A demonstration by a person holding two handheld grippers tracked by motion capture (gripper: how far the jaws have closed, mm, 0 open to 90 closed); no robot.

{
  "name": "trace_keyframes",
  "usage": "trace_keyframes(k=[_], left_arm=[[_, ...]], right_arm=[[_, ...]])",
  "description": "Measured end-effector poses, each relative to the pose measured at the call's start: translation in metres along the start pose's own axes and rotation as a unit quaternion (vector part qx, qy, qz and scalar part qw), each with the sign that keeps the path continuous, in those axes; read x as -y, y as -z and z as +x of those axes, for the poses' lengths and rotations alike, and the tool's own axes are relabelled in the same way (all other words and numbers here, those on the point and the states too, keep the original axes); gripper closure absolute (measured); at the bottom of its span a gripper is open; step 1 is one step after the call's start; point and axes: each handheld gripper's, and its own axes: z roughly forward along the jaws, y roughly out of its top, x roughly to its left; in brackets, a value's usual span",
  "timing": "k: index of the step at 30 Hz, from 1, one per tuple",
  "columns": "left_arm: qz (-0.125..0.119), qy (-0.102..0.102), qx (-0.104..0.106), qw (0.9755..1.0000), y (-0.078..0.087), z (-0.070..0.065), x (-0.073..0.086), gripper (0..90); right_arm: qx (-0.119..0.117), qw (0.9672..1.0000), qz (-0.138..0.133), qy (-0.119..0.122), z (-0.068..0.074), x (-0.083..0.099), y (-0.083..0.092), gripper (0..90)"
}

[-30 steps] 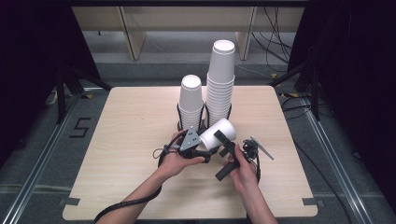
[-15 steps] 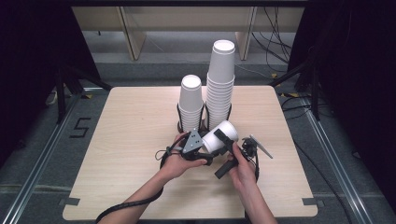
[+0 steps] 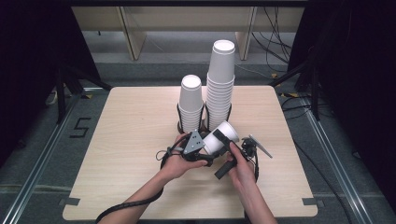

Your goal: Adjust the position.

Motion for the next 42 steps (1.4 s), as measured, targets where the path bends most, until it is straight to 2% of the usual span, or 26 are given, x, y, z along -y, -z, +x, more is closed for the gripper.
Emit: trace_keyframes(k=[6,16,19,20,21,22,24,26,27,28,29,30,31,33,35,36,37,38,39,40,41,42], left_arm=[[-0.003,0.002,-0.001,1.0,0.0,0.0,-0.001,21.9],[0.006,0.001,0.002,1.0,0.0,0.002,-0.004,21.3],[0.013,0.003,0.006,0.9999,0.001,0.003,-0.005,20.9],[0.013,0.009,0.009,0.9998,0.001,0.003,-0.005,20.8],[0.016,0.013,0.014,0.9997,0.001,0.004,-0.006,18.5],[0.014,0.018,0.015,0.9996,0.002,0.003,-0.006,15.2],[0.018,0.019,0.016,0.9995,0.004,0.002,-0.007,12.2],[0.024,0.018,0.015,0.9994,0.005,0.002,-0.008,6.5],[0.023,0.017,0.014,0.9995,0.006,0.002,-0.007,5.6],[0.027,0.014,0.01,0.9995,0.007,0.003,-0.007,5.0],[0.028,0.015,0.008,0.9995,0.008,0.003,-0.007,4.0],[0.026,0.016,0.009,0.9995,0.009,0.004,-0.006,3.5],[0.034,0.021,0.007,0.9992,0.012,0.004,-0.005,3.3],[0.032,0.016,0.003,0.9993,0.015,0.005,-0.004,2.6],[0.028,0.008,0.0,0.9996,0.019,0.007,-0.003,2.6],[0.028,0.008,0.0,0.9996,0.021,0.008,-0.003,2.7],[0.026,0.012,-0.001,0.9996,0.023,0.009,-0.003,2.7],[0.026,0.012,-0.003,0.9996,0.025,0.01,-0.003,2.7],[0.024,0.016,-0.003,0.9996,0.027,0.01,-0.003,2.7],[0.026,0.02,-0.005,0.9995,0.029,0.011,-0.003,2.7],[0.023,0.019,-0.005,0.9995,0.03,0.012,-0.002,2.7],[0.027,0.015,-0.005,0.9995,0.032,0.013,-0.002,2.7]], right_arm=[[-0.003,1.0,0.002,0.008,0.002,0.0,0.0,14.6],[0.001,0.9997,0.003,0.026,0.005,-0.002,0.0,15.5],[0.007,0.9987,0.002,0.05,0.005,-0.002,0.0,15.9],[0.006,0.9975,-0.004,0.07,0.004,-0.003,0.0,16.0],[0.006,0.9968,-0.008,0.079,0.004,-0.003,-0.001,16.1],[0.01,0.9971,-0.004,0.075,0.005,-0.003,0.0,16.2],[0.015,0.9942,-0.01,0.106,0.006,-0.004,0.0,16.2],[0.019,0.9943,-0.009,0.105,0.008,-0.004,0.0,16.3],[0.02,0.9919,-0.012,0.125,0.008,-0.006,0.0,16.3],[0.018,0.9914,-0.011,0.129,0.009,-0.007,0.0,16.3],[0.023,0.9887,-0.014,0.148,0.009,-0.009,0.0,16.3],[0.022,0.9885,-0.015,0.149,0.01,-0.009,0.0,16.4],[0.019,0.9897,-0.015,0.141,0.012,-0.009,0.001,16.4],[0.025,0.9853,-0.019,0.168,0.014,-0.011,0.002,16.4],[0.029,0.9785,-0.027,0.203,0.014,-0.014,0.003,16.4],[0.034,0.9726,-0.035,0.227,0.013,-0.015,0.003,16.4],[0.038,0.97,-0.035,0.238,0.014,-0.016,0.005,16.4],[0.039,0.9705,-0.033,0.236,0.015,-0.015,0.005,16.4],[0.039,0.9662,-0.034,0.253,0.015,-0.016,0.005,16.4],[0.038,0.9644,-0.034,0.26,0.015,-0.016,0.005,16.4],[0.047,0.9597,-0.035,0.275,0.015,-0.016,0.006,16.4],[0.044,0.9601,-0.034,0.274,0.016,-0.015,0.006,16.4]])
